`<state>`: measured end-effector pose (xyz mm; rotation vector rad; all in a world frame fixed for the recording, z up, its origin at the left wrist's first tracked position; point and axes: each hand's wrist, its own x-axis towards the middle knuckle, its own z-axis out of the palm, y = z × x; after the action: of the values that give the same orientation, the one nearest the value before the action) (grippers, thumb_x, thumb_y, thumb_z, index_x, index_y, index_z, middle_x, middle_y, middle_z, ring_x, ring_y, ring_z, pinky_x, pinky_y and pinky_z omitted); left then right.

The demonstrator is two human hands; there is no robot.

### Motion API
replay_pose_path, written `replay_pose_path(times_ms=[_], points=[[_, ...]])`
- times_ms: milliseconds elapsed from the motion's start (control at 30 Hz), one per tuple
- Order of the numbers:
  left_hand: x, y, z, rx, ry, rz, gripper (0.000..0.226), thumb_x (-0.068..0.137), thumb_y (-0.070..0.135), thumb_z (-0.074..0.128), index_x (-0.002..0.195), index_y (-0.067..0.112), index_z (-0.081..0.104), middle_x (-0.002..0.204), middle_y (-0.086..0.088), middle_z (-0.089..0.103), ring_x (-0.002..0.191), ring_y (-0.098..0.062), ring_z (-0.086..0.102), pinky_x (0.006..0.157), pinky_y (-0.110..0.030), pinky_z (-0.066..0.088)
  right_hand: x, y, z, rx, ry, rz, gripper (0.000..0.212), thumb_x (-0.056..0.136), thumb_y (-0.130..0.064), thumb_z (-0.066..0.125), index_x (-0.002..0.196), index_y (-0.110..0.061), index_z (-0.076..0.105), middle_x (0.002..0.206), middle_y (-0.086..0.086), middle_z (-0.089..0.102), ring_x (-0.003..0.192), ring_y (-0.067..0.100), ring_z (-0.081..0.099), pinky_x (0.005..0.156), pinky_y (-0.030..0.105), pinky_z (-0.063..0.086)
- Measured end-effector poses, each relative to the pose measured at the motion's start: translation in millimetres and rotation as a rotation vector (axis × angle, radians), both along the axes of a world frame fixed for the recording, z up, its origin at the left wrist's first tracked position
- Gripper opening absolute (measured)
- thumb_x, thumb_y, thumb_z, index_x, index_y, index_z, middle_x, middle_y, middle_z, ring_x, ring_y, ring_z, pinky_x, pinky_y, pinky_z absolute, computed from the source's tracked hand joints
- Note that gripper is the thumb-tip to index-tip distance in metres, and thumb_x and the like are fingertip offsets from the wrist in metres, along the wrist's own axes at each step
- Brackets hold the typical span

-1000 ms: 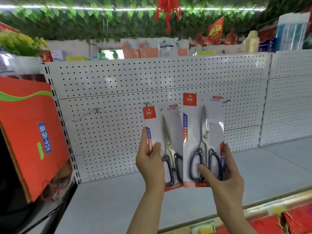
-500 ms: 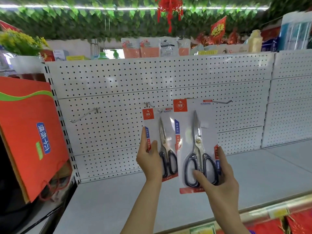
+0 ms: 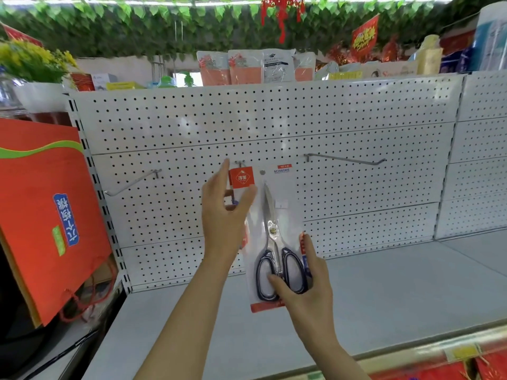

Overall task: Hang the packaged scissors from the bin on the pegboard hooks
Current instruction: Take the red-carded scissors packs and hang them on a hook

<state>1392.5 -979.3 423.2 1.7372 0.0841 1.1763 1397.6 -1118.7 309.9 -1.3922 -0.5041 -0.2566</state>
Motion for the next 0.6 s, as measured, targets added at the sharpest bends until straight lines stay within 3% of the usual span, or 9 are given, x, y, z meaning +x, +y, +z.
replay_pose_path(times_ms=[100, 167, 233, 333, 500, 600], points=[[1.1, -2.0, 10.4, 0.202, 0.159, 0.049, 0.075, 0.082, 0.034, 0.074, 0.146, 0.04, 0.036, 0.128, 0.015, 0.043, 0.098, 0.006, 0.053, 0.08, -0.011, 0.047, 0.4, 2.9, -7.1, -0.006, 0.005, -0.004, 0.093, 0.072, -0.01, 0.081, 0.141, -0.052, 0.035, 0.114, -0.017, 0.051, 0.11, -0.006, 0.053, 0.083, 0.007, 0.043], [2.6, 0.3, 8.0, 0.222, 0.191, 0.076, 0.076, 0.08, 0.029, 0.076, 0.145, 0.04, 0.039, 0.122, 0.014, 0.045, 0.101, -0.008, 0.056, 0.086, -0.022, 0.05, -0.9, 3.4, -12.8, -0.019, 0.011, -0.015, 0.094, 0.071, -0.011, 0.081, 0.141, -0.053, 0.034, 0.112, -0.013, 0.051, 0.108, -0.004, 0.054, 0.087, 0.016, 0.046], [3.1, 2.9, 5.7, 0.226, 0.212, 0.099, 0.076, 0.079, 0.027, 0.077, 0.144, 0.039, 0.04, 0.118, 0.015, 0.045, 0.097, -0.014, 0.057, 0.086, -0.024, 0.05, -1.1, 4.9, -17.2, -0.027, 0.017, -0.022, 0.094, 0.071, -0.013, 0.082, 0.141, -0.053, 0.033, 0.111, -0.011, 0.05, 0.108, -0.003, 0.054, 0.09, 0.023, 0.046], [9.2, 8.1, 6.6, 0.245, 0.215, 0.109, 0.075, 0.08, 0.025, 0.077, 0.144, 0.036, 0.041, 0.12, 0.013, 0.044, 0.096, -0.013, 0.056, 0.083, -0.018, 0.047, 4.9, 10.3, -17.8, -0.021, 0.019, -0.017, 0.094, 0.072, -0.013, 0.081, 0.142, -0.05, 0.033, 0.114, -0.013, 0.049, 0.109, -0.006, 0.052, 0.089, 0.018, 0.044], [34.1, 20.0, 7.4, 0.322, 0.306, 0.129, 0.081, 0.08, 0.028, 0.076, 0.149, 0.032, 0.035, 0.128, 0.008, 0.038, 0.107, -0.004, 0.045, 0.087, -0.021, 0.04, 29.2, 29.4, -17.6, -0.033, 0.032, -0.021, 0.093, 0.071, -0.015, 0.082, 0.143, -0.047, 0.032, 0.115, -0.026, 0.044, 0.109, -0.015, 0.047, 0.088, 0.018, 0.044], [49.0, 30.8, 2.6, 0.358, 0.316, 0.15, 0.084, 0.076, 0.03, 0.08, 0.147, 0.033, 0.036, 0.134, 0.003, 0.035, 0.108, -0.004, 0.042, 0.086, -0.026, 0.045, 42.8, 42.6, -19.4, -0.042, 0.043, -0.029, 0.093, 0.07, -0.013, 0.082, 0.142, -0.047, 0.032, 0.116, -0.027, 0.042, 0.109, -0.017, 0.045, 0.085, 0.017, 0.043]])
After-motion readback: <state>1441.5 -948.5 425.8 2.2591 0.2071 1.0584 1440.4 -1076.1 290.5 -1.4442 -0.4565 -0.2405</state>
